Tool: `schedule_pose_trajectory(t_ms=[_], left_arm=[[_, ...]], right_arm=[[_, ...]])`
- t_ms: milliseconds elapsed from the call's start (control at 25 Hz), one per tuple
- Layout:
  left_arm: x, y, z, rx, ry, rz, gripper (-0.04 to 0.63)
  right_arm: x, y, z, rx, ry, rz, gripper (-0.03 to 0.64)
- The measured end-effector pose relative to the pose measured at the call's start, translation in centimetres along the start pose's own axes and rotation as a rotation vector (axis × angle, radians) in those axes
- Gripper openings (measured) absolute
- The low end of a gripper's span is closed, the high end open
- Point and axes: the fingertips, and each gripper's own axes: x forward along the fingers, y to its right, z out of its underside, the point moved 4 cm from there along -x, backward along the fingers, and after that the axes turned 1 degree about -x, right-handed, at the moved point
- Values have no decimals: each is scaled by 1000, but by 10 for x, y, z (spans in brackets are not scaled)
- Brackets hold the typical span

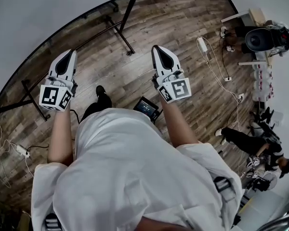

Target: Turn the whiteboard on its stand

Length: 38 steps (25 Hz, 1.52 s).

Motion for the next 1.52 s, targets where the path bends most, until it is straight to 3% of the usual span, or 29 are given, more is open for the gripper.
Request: schedule_pose_trajectory(t_ms=[160,320,560,960,1240,1520], left_arm=[[-36,59,4,30,-7,58,6],[-77,111,21,25,-35,81,6],[-142,152,36,14,-73,89,6],[-206,131,24,59,-65,29,6],[-256,84,7,77,-30,-44,6],[-276,75,13,64,-32,-38,6]], right_arm=[[-62,-33,3,10,-1,-12,-3],[-134,-55,13,53,-6,45,-3],[-205,-100,26,70,-57,98,-3],[-216,-157,15,55,-64,157,-3],[-186,-204,6,25,-59,134,-3],[-187,-226,12,33,-75,148,-3]])
